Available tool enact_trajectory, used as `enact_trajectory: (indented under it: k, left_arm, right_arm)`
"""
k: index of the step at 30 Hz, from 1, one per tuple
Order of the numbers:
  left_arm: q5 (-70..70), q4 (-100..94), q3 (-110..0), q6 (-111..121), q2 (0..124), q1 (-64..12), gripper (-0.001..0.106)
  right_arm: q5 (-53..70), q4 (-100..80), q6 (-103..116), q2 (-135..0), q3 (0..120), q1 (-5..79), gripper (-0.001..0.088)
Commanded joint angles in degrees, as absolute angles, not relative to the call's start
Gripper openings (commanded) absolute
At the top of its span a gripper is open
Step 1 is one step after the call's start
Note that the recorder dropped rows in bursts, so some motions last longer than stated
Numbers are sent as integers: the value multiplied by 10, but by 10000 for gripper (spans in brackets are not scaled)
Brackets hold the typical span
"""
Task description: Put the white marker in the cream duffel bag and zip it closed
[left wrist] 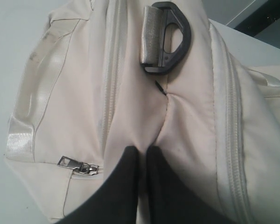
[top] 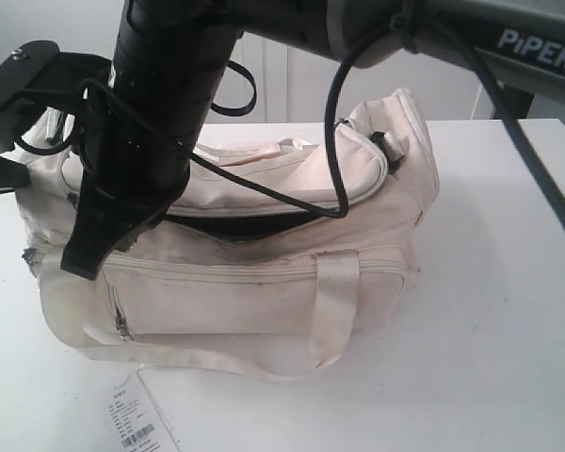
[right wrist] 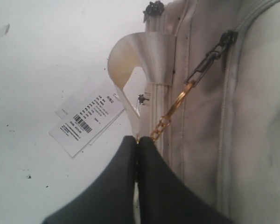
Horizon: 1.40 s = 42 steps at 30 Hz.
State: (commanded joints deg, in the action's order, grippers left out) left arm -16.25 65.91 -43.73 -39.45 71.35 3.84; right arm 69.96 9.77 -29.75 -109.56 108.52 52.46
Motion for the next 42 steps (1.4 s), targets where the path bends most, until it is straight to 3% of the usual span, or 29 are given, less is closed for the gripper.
enact_trajectory:
  k: [42]
  left_arm:
    - [-163, 659, -437, -397, 713, 38, 0]
  right_arm:
    - [700, 54, -198, -1096, 1085, 525, 0]
